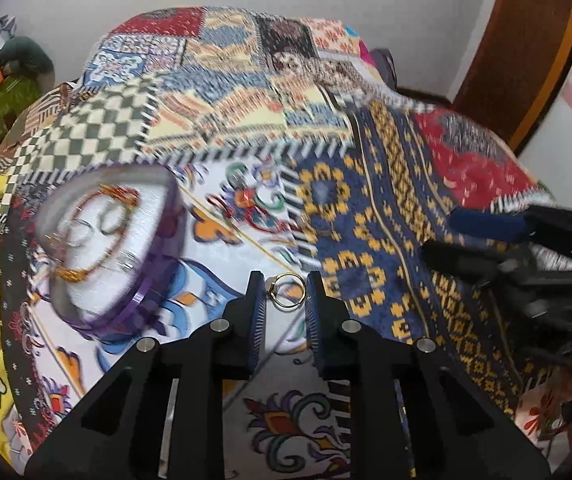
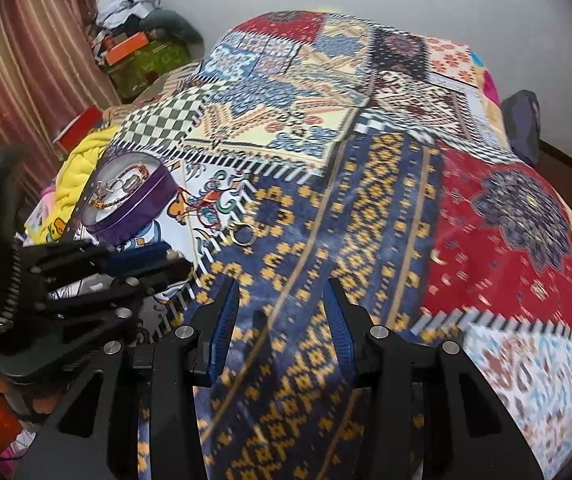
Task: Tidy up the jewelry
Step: 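Grasp a gold ring with the left gripper while the right gripper grasps another gold ring, then lower the ring into the heart box with the left gripper while the right lowers its ring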
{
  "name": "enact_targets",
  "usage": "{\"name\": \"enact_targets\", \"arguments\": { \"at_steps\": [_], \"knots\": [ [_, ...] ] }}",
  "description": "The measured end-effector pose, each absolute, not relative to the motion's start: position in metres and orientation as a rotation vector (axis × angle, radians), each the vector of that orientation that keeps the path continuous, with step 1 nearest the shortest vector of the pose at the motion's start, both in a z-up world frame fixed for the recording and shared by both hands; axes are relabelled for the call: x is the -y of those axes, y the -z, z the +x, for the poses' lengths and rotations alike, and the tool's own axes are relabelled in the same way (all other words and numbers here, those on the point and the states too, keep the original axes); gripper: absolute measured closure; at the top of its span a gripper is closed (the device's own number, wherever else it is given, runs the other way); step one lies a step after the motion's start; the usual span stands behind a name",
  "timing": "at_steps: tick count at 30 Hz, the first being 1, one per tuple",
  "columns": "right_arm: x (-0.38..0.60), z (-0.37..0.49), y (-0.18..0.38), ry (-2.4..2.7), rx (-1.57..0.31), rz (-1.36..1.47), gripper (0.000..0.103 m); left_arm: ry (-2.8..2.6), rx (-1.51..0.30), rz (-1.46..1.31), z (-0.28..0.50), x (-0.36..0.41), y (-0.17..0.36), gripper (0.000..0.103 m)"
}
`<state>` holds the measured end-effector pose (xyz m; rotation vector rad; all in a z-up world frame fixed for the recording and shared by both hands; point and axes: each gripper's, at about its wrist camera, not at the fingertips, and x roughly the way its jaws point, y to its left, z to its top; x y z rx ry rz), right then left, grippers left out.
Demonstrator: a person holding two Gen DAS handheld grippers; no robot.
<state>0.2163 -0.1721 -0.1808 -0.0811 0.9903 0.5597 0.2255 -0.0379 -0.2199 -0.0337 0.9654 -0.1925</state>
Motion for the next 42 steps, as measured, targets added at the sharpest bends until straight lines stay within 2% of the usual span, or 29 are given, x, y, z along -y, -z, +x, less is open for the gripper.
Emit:
{"name": "enact_targets", "arguments": {
  "at_steps": [6, 14, 18, 28, 42],
  "knots": [
    [0.142, 0.232, 0.193, -0.598, -1.014, -0.113, 0.063, 0.19, -0.888, -0.049, 0.227, 0.023, 0.193, 0.083],
    [0.126, 0.249, 0.21, -0.612, -1.041, -0.12, 0.064, 0.197, -0.844, -0.05, 0.231, 0.015, 0.185, 0.083],
    [0.124, 0.249, 0.213, -0.576, -1.007, -0.165, 0.085, 0.202, -0.84, -0.062, 0.23, 0.013, 0.183, 0.083],
    [0.129, 0.247, 0.2, -0.572, -1.012, -0.129, 0.085, 0.196, -0.816, -0.084, 0.218, 0.004, 0.168, 0.083],
    [0.109, 0.211, 0.117, -0.603, -0.815, -0.141, 0.085, 0.141, -0.719, -0.097, 0.186, -0.029, 0.125, 0.083]
  ]
}}
